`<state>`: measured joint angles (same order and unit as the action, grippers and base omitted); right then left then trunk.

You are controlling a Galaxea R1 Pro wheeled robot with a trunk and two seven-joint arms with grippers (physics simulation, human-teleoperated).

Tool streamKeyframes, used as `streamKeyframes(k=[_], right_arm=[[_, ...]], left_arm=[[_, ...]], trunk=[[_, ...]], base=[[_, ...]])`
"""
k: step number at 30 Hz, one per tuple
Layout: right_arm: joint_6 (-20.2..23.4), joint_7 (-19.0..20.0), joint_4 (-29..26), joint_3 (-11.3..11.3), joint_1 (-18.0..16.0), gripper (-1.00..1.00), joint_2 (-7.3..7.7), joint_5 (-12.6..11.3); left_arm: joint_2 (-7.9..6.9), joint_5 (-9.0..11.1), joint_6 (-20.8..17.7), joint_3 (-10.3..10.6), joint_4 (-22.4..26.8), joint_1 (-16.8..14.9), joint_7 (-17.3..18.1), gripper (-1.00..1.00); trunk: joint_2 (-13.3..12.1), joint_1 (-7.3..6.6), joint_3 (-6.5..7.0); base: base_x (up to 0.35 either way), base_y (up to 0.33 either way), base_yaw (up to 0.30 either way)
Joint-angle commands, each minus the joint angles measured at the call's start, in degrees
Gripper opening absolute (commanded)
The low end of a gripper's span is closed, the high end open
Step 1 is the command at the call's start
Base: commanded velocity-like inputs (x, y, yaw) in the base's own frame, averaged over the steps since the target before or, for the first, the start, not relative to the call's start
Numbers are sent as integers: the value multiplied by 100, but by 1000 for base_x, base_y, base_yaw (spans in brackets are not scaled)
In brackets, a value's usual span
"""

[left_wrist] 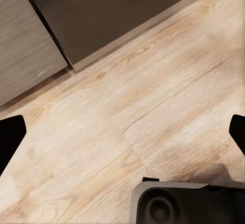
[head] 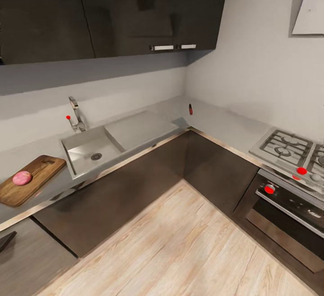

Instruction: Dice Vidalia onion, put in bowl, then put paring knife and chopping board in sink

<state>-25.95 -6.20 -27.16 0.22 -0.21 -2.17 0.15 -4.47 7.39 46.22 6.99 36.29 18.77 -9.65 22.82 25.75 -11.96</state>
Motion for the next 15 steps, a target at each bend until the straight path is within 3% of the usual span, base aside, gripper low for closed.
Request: streamKeyframes(k=[1, 7, 11, 15], right_arm=[[-14, -25, 1, 3, -2, 100, -2, 2], [-15, -22, -9, -1, -3, 100, -3, 4], [91, -64, -344, -4, -10, 100, -3, 28], [1403, -220, -1556, -5, -189, 100, -7, 32]], left_arm=[[-10, 55, 10, 48, 5, 1, -29, 100], [-3, 54, 9, 48, 1, 2, -29, 100], [-1, 60, 9, 48, -5, 1, -29, 100], [6, 58, 9, 48, -130, -2, -29, 100]], trunk=[[10, 4, 0], [10, 4, 44], [10, 4, 50], [10, 4, 51]], base=[[0, 0, -18], [0, 0, -5], [0, 0, 0], [0, 0, 0]])
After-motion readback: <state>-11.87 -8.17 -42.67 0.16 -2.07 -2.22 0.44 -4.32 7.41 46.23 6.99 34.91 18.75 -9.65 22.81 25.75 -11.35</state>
